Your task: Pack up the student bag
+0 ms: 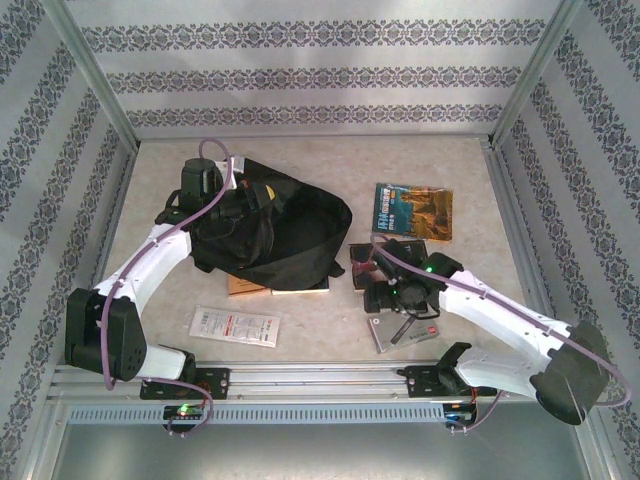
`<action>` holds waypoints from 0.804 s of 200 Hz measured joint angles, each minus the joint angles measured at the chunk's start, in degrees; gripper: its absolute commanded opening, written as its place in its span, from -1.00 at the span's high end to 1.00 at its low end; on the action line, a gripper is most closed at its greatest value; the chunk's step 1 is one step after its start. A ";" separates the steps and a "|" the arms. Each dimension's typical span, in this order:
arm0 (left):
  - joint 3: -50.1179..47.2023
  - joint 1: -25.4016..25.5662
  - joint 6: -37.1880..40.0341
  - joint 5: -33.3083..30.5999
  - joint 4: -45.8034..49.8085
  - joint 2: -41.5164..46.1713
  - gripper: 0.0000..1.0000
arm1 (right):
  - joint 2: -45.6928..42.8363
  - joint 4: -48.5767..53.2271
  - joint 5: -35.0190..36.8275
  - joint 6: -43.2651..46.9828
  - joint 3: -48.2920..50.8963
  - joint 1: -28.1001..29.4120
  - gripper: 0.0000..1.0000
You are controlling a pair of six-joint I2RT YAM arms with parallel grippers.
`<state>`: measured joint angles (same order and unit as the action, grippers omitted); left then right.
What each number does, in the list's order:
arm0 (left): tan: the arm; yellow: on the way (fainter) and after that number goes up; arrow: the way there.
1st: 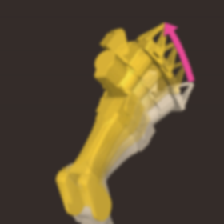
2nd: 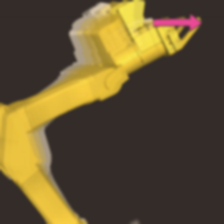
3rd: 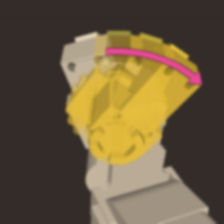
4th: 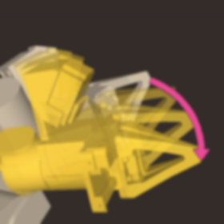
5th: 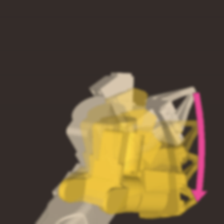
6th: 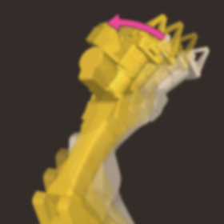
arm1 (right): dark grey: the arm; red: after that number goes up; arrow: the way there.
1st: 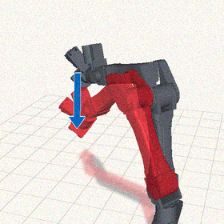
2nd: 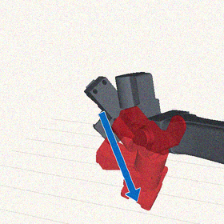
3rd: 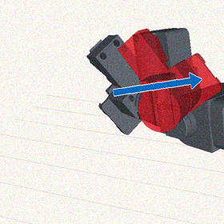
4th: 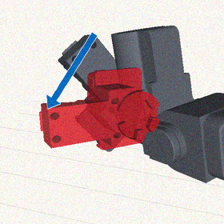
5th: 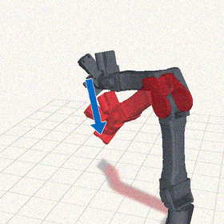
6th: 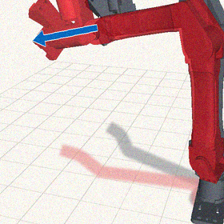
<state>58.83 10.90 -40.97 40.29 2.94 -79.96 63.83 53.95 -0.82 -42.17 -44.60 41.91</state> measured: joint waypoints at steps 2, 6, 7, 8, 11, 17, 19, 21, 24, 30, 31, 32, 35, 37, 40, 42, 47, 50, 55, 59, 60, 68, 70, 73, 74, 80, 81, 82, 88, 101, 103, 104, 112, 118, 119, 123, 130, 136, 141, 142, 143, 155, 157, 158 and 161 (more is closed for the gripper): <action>0.00 0.00 0.00 0.00 0.00 0.00 1.00 | -0.04 0.26 -0.24 -0.20 0.44 0.07 -0.62; 0.00 0.00 0.00 -0.02 0.00 0.00 1.00 | -0.09 0.57 -0.55 -0.96 1.29 0.31 -0.62; 0.00 0.00 0.00 -0.02 0.00 0.00 1.00 | -0.11 0.59 -0.59 -1.07 1.44 0.35 -0.62; 0.00 0.00 0.00 -0.02 0.00 0.00 1.00 | -0.15 0.74 -0.70 -1.22 1.70 0.37 -0.62; 0.00 0.00 0.02 -0.02 0.00 0.00 1.00 | -0.20 0.83 -1.07 -1.55 2.23 0.46 -0.62; 0.00 0.00 0.00 -0.02 0.00 0.00 1.00 | -0.39 0.72 -1.62 -2.23 3.23 0.76 -0.62; 0.00 0.00 0.00 -0.02 0.00 0.00 1.00 | -0.50 0.63 -1.88 -2.51 3.58 0.87 -0.62; 0.00 0.00 0.00 -0.02 0.00 0.00 1.00 | -0.57 0.57 -2.16 -2.73 3.93 1.01 -0.62; 0.00 0.00 0.00 -0.02 0.00 0.00 1.00 | -0.61 0.46 -2.47 -2.91 4.37 1.09 -0.62; 0.00 0.00 0.02 -0.02 0.00 0.00 1.00 | -0.68 0.15 -3.28 -3.26 5.09 1.14 -0.62; 0.00 0.00 0.02 -0.02 0.00 0.00 1.00 | -0.70 0.02 -3.41 -3.41 5.25 1.14 -0.62; 0.00 0.00 0.02 -0.02 0.00 0.00 1.00 | -0.68 0.00 -3.48 -3.50 5.33 1.14 -0.62; 0.00 0.00 0.02 -0.02 0.00 0.00 1.00 | -0.70 -0.22 -3.74 -3.65 5.60 1.14 -0.62; 0.00 0.00 0.02 -0.02 0.00 0.00 1.00 | -0.63 -0.50 -3.96 -3.82 5.79 1.14 -0.62; 0.00 0.00 0.02 -0.02 0.00 0.00 1.00 | -0.52 -0.72 -4.24 -4.07 5.99 1.11 -0.62; 0.00 0.00 0.02 -0.02 0.00 0.00 1.00 | -0.44 -0.94 -4.46 -4.15 6.14 1.11 -0.62; 0.00 0.00 0.02 -0.04 0.00 0.00 1.00 | -0.09 -1.75 -4.94 -4.44 6.43 1.11 -0.62; 0.00 0.00 0.04 -0.04 0.02 0.00 1.00 | 0.20 -2.36 -5.22 -4.52 6.58 1.11 -0.62; 0.00 0.00 0.04 -0.04 0.02 0.00 1.00 | 0.74 -3.34 -5.73 -4.68 6.78 1.11 -0.62; 0.00 0.00 0.04 -0.04 0.02 0.00 1.00 | 1.36 -4.28 -6.14 -4.87 6.91 1.11 -0.62; 0.00 0.00 0.04 -0.04 0.02 0.00 1.00 | 1.44 -4.42 -6.23 -4.90 6.93 1.11 -0.62; 0.00 0.00 0.07 -0.07 0.02 0.00 1.00 | 2.71 -6.01 -6.82 -5.38 7.06 1.11 -0.62; 0.00 0.00 0.07 -0.07 0.02 0.00 1.00 | 2.95 -6.27 -6.88 -5.51 7.08 1.11 -0.62; 0.00 0.00 0.07 -0.07 0.02 0.00 1.00 | 3.45 -6.82 -7.17 -5.60 7.10 1.11 -0.62; 0.00 0.00 0.07 -0.07 0.04 0.00 1.00 | 3.54 -6.95 -7.23 -5.66 7.10 1.11 -0.62; 0.00 0.00 0.11 -0.07 0.04 0.00 1.00 | 4.17 -7.65 -7.56 -5.92 7.08 1.09 -0.62; 0.00 0.00 0.11 -0.09 0.04 0.00 1.00 | 4.28 -7.85 -7.63 -5.92 7.06 1.09 -0.62; 0.00 0.00 0.15 -0.09 0.04 0.00 1.00 | 4.33 -7.89 -7.63 -5.95 7.06 1.11 -0.62; 0.00 0.00 0.24 -0.09 0.04 0.00 1.00 | 4.83 -8.33 -7.85 -6.14 6.88 1.11 -0.62; 0.00 0.00 0.46 -0.28 0.07 0.00 1.00 | 5.64 -9.35 -8.66 -6.40 6.38 1.11 -0.62; 0.00 0.00 0.48 -0.28 0.07 0.00 1.00 | 5.75 -9.64 -8.79 -6.47 6.29 1.11 -0.62; 0.00 0.00 0.48 -0.28 0.07 0.00 1.00 | 5.77 -9.70 -8.87 -6.54 6.27 1.11 -0.62; 0.00 0.00 0.50 -0.33 0.09 -0.02 1.00 | 6.16 -10.86 -9.60 -6.93 5.99 1.11 -0.62; 0.00 0.00 0.52 -0.35 0.13 -0.02 1.00 | 6.43 -12.07 -10.34 -7.13 5.75 1.11 -0.63; 0.00 0.00 0.52 -0.35 0.13 -0.02 1.00 | 6.45 -12.17 -10.45 -7.21 5.73 1.11 -0.63; 0.00 0.00 0.55 -0.42 0.17 -0.02 1.00 | 6.58 -12.98 -10.88 -7.28 5.64 1.11 -0.63; 0.00 0.00 0.68 -0.48 0.26 -0.02 1.00 | 6.91 -14.73 -11.82 -7.52 5.49 1.11 -0.63; 0.00 0.00 0.74 -0.50 0.35 -0.02 1.00 | 7.34 -16.17 -12.76 -7.69 5.25 1.11 -0.63; 0.00 0.00 0.90 -0.52 0.44 -0.02 1.00 | 7.76 -17.40 -13.62 -7.91 5.05 1.11 -0.63; 0.00 0.00 0.90 -0.52 0.44 -0.02 1.00 | 7.82 -17.59 -13.73 -7.96 5.01 1.11 -0.63; 0.00 0.00 0.92 -0.55 0.46 -0.02 1.00 | 7.96 -17.97 -13.92 -8.00 4.94 1.11 -0.63; 0.02 0.00 1.29 -0.92 0.52 -0.04 1.00 | 9.33 -20.61 -15.80 -8.13 4.07 1.11 -0.63; 0.02 0.00 1.36 -0.98 0.57 -0.07 1.00 | 9.62 -20.98 -16.11 -8.11 3.82 1.11 -0.64; 0.02 0.00 1.36 -0.98 0.57 -0.07 1.00 | 9.81 -21.20 -16.26 -8.09 3.65 1.11 -0.64; 0.02 0.00 1.42 -1.05 0.63 -0.07 1.00 | 10.14 -21.57 -16.59 -8.09 3.32 1.14 -0.64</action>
<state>58.85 10.90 -39.55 39.24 3.57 -80.03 73.97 32.38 -17.41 -50.26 -41.28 43.05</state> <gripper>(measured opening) 0.075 0.816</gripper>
